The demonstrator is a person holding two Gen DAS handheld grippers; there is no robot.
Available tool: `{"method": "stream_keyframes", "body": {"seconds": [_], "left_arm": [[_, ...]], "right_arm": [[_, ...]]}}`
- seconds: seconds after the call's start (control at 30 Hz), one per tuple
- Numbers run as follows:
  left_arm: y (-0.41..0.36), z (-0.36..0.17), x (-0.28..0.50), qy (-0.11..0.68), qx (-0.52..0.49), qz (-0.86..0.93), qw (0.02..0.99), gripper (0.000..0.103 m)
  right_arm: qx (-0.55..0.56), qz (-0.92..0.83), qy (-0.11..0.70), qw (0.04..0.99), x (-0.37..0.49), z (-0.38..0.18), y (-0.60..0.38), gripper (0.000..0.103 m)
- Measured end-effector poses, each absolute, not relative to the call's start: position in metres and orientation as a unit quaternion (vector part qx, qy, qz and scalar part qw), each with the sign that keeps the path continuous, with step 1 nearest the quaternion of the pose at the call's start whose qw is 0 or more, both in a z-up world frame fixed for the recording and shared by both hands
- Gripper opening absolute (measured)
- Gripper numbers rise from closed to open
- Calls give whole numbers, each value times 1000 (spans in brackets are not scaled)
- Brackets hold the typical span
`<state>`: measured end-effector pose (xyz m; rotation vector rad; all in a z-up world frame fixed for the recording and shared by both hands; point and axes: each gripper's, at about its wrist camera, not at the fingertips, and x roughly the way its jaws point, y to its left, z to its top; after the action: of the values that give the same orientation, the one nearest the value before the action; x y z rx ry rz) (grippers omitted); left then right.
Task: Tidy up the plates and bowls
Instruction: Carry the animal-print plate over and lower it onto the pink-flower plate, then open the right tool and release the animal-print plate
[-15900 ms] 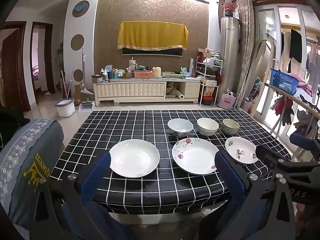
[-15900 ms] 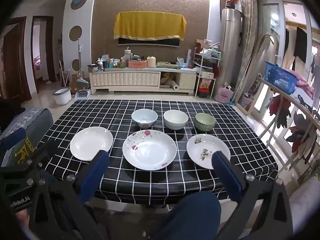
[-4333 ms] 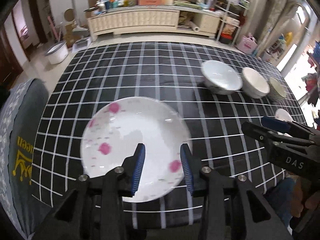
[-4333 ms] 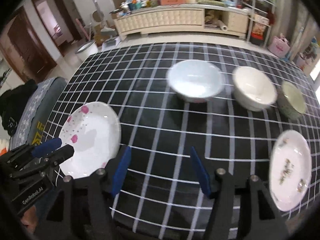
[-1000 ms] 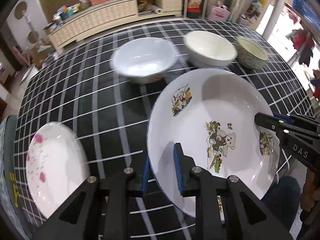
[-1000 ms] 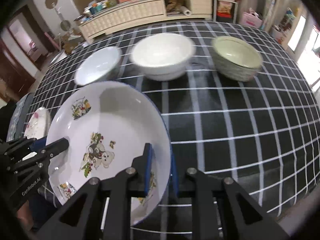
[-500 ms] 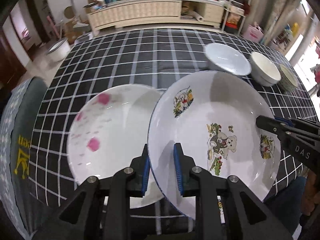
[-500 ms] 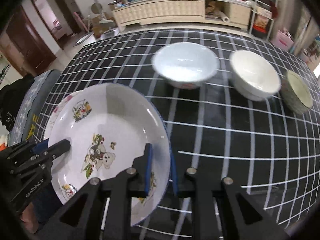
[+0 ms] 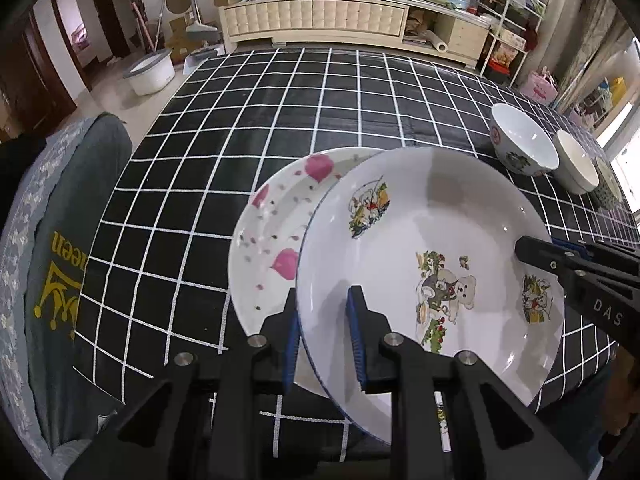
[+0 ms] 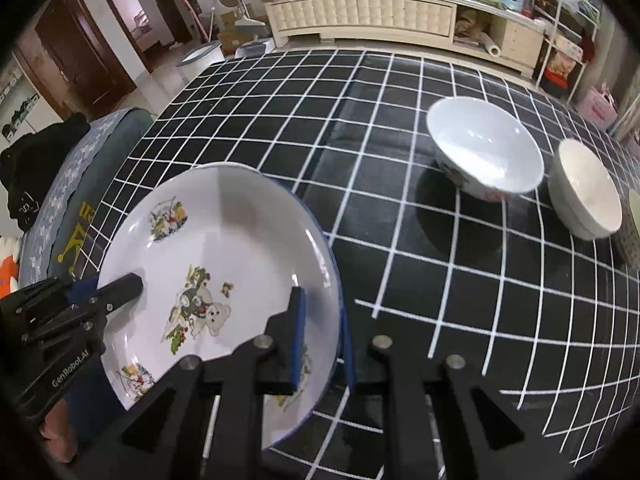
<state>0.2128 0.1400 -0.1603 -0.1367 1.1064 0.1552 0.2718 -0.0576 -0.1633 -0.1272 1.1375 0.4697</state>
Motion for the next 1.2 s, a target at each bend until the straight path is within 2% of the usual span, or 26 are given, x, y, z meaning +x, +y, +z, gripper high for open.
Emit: {"method": "stream_keyframes", "body": {"seconds": [0.9, 1.03, 1.07, 1.13, 1.17, 1.2], "left_arm": [[184, -179, 240, 543, -102, 73, 830, 20], [188, -177, 238, 544, -120, 55, 829, 31], [186, -176, 238, 545, -114, 51, 829, 34], [180, -174, 236, 545, -99, 54, 831, 35], [178, -173, 234, 545, -95, 54, 831, 36], [178, -172, 233, 545, -95, 53, 831, 37]], "right_arm": [[-68, 204, 574, 790, 292, -183, -16, 21], [-68, 196, 578, 789, 291, -186, -13, 23], [-69, 195, 580, 788, 291, -186, -13, 26], [-73, 192, 582, 787, 289, -186, -13, 45], [-73, 190, 579, 789, 289, -184, -14, 63], [-70, 185, 575, 794, 288, -182, -17, 73]]}}
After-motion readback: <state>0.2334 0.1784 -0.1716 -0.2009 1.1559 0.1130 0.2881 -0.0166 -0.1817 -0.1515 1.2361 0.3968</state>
